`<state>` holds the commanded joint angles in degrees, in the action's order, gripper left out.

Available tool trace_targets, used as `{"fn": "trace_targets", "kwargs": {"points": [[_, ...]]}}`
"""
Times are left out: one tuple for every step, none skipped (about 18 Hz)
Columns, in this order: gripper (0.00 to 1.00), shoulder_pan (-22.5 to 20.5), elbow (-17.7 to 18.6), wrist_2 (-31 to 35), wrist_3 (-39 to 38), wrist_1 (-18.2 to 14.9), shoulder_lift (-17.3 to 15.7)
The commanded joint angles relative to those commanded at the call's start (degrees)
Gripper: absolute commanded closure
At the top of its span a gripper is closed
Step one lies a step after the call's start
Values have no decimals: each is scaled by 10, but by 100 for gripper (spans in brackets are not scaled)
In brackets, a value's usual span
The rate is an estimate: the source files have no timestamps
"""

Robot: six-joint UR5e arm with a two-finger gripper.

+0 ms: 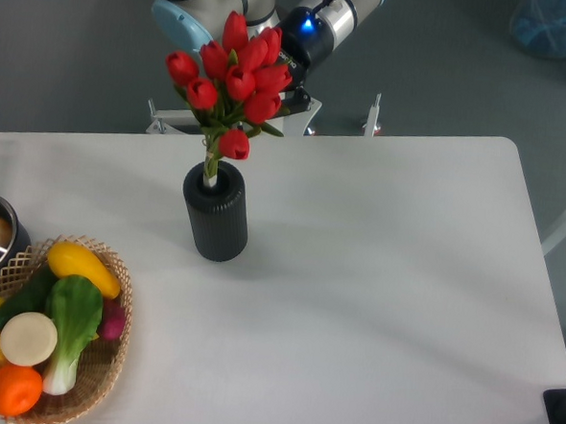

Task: Insert the flowers into the vase
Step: 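Lower the tulip stems into the black vase opening, then push the tulips further down into the vase with the gripper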

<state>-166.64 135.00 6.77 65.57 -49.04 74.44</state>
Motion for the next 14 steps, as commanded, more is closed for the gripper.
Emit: {"fn": "trace_targets", "kwargs": {"points": [[92, 0, 1, 1, 3, 0, 3], [91, -1, 2, 1, 15, 0, 7], [89, -3, 5, 1, 27, -1, 8], [89, -3, 10, 1, 39, -1, 9], [89, -2, 15, 1, 48, -1, 11], [88, -1, 18, 2, 58, -1, 17], [88, -1, 22, 2, 69, -1, 18], [88, 0, 25, 2, 76, -1, 22], [88, 1, 26, 2, 79, -1, 25], [88, 1, 31, 2, 84, 0, 28], [87, 1, 34, 2, 92, -1, 30], [87, 1, 38, 3, 98, -1, 31], [87, 1, 40, 3, 104, -1, 32], [86, 1, 42, 3, 108, -1, 34]]}}
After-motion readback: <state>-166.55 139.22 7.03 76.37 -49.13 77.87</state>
